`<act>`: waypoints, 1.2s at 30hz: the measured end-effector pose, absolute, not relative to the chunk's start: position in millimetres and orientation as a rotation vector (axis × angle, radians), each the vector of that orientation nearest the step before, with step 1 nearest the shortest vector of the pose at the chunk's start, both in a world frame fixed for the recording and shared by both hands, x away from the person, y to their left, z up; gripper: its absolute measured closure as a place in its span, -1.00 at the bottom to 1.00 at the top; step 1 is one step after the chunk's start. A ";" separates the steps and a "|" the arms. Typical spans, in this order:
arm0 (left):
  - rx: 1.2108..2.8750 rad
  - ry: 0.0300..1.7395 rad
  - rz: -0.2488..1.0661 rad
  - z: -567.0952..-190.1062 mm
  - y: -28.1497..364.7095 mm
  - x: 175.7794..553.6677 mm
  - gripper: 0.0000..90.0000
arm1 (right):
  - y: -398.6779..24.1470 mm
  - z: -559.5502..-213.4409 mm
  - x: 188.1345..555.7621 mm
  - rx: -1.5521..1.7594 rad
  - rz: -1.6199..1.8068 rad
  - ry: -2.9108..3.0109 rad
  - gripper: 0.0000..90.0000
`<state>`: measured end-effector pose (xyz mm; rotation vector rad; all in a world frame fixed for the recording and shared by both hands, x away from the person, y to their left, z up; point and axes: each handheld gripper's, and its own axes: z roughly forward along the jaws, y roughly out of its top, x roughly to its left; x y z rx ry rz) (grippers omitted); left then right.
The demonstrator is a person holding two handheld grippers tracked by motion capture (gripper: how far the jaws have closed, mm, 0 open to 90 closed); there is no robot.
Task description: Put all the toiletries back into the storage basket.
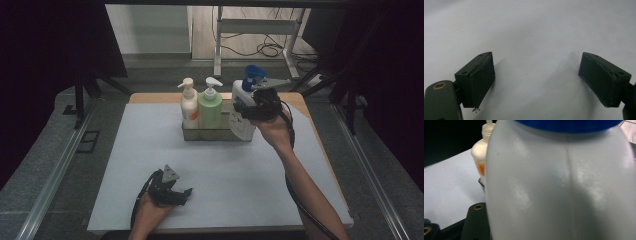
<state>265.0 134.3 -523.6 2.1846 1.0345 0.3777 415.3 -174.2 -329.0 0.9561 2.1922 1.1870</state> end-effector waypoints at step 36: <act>2.180 1.036 0.377 -523.8 134.1 264.9 -0.71 | -159.0 -338.7 463.9 1.016 1.148 2.144 -0.15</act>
